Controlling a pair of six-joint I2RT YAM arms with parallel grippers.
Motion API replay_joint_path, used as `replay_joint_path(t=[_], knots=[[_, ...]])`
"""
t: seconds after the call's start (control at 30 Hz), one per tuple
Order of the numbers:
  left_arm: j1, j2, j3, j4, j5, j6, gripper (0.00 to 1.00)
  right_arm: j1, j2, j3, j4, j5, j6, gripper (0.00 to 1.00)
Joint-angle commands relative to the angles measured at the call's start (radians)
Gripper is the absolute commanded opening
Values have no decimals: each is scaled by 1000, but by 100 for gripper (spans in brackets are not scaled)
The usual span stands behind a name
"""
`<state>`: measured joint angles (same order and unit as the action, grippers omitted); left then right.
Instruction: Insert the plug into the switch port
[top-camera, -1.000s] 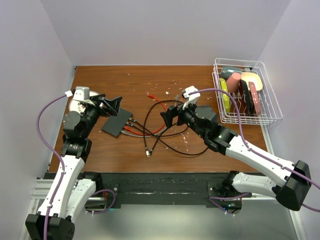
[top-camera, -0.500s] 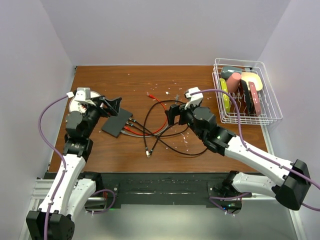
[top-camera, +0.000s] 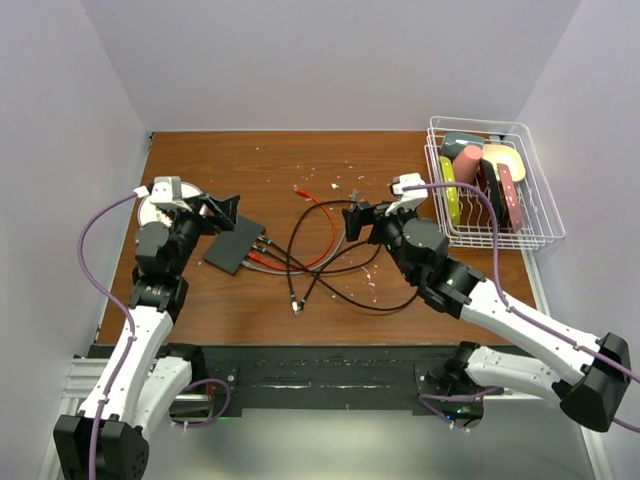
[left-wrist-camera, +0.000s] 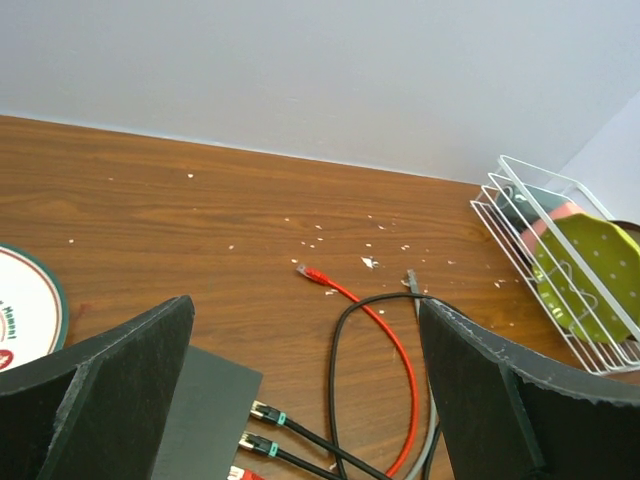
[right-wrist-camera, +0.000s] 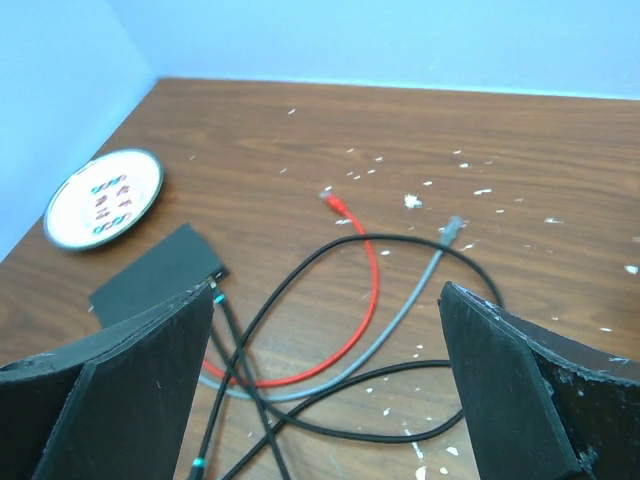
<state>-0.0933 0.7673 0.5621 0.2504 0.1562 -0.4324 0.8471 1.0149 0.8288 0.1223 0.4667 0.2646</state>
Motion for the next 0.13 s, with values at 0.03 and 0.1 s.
replay_joint_path(t=[0.03, 0.1], knots=[[-3, 12, -14, 30, -86, 41, 100, 1, -44, -68, 108, 198, -65, 99], [-3, 20, -30, 46, -99, 46, 100, 0, -70, -138, 204, 252, -143, 99]])
